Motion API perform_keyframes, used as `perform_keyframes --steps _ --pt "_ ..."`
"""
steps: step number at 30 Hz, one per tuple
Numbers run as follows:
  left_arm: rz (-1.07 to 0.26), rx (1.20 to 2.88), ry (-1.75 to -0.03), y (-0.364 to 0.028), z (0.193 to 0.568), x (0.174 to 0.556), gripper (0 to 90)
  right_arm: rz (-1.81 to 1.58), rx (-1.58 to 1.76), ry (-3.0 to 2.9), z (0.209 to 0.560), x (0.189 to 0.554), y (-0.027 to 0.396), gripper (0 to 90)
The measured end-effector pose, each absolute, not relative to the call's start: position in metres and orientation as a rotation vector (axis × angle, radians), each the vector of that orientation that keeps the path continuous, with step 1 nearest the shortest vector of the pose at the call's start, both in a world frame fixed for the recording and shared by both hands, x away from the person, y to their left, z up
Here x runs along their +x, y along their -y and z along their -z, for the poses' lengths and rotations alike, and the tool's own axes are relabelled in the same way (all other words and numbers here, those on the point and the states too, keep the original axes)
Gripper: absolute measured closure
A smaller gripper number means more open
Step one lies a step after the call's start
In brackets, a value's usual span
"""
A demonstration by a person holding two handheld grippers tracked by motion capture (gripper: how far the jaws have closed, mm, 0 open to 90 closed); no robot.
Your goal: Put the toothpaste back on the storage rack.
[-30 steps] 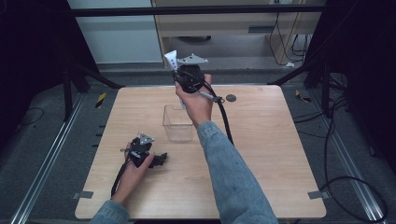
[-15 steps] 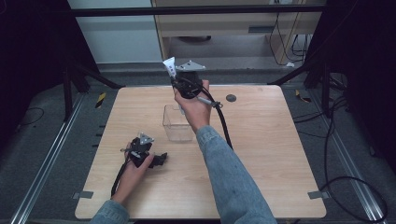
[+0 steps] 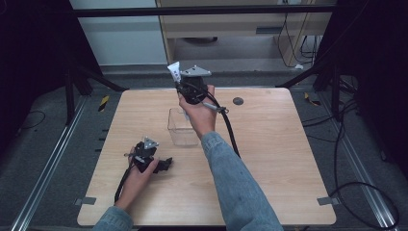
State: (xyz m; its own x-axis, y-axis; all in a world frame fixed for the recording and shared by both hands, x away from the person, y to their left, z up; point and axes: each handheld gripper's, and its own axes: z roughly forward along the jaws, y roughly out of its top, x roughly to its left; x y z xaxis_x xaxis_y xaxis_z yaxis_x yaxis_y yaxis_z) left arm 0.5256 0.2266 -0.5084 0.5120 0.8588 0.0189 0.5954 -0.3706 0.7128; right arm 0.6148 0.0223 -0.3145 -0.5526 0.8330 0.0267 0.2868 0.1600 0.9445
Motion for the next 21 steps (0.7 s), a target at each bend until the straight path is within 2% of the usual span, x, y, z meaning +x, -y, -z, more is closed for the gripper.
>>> perform_keyframes --steps 21 --pt "-0.519 2.099 -1.182 -0.227 0.509 0.526 0.0 -1.361 1.076 -1.976 0.337 0.615 -0.027 78.3"
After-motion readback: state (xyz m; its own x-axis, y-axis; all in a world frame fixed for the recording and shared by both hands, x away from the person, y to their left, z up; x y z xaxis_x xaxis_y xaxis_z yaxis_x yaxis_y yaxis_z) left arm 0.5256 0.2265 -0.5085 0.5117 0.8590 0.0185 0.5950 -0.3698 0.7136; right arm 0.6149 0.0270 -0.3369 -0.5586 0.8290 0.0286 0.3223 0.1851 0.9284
